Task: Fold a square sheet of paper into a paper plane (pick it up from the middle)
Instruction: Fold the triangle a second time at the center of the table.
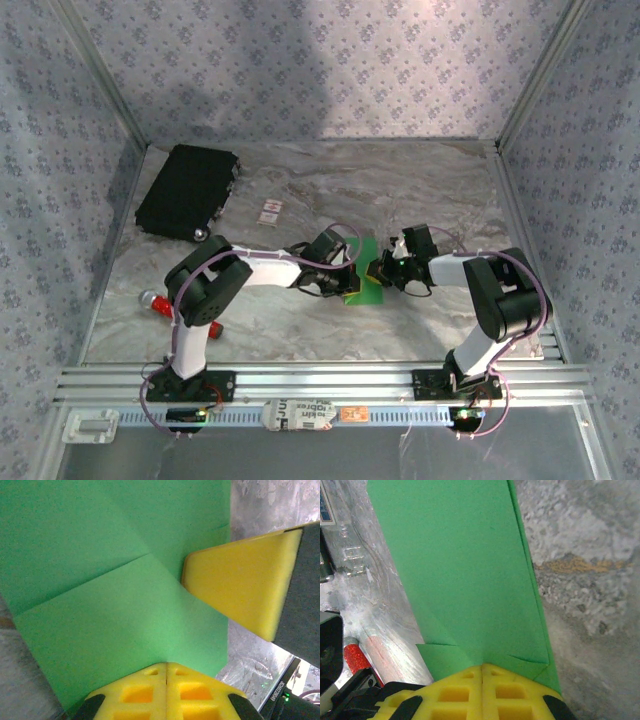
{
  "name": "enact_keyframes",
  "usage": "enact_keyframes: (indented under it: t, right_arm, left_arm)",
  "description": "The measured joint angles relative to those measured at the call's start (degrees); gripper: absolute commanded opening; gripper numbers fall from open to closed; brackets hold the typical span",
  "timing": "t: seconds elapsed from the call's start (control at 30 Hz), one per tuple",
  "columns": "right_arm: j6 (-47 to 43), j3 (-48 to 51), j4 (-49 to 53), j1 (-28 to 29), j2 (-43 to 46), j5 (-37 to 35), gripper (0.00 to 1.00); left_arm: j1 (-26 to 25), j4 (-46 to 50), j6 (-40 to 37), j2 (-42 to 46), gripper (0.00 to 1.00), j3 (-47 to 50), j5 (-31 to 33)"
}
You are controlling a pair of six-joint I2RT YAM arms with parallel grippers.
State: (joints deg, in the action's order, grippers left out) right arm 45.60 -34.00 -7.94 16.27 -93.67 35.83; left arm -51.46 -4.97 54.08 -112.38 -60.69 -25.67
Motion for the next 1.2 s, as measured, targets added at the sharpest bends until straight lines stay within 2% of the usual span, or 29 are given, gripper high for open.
enact_keyframes:
  t: [0.23,0.9,1.2]
  right_arm:
    - [0.0,0.0,0.0,0.0,0.0,0.0,0.00]
    - [0.0,0.0,0.0,-0.2,-0.2,0.5,0.00]
    - [-0.1,0.0,0.0,-0.3,-0.2,0.6,0.00]
  left_arm:
    - [0.0,0.4,0.0,1.7,0.05,2.0,0.0]
    - [0.0,-11.3,3.2,6.5,0.05,13.5,0.0]
    - [0.0,-13.1,4.5,8.4,0.04,16.7,0.0]
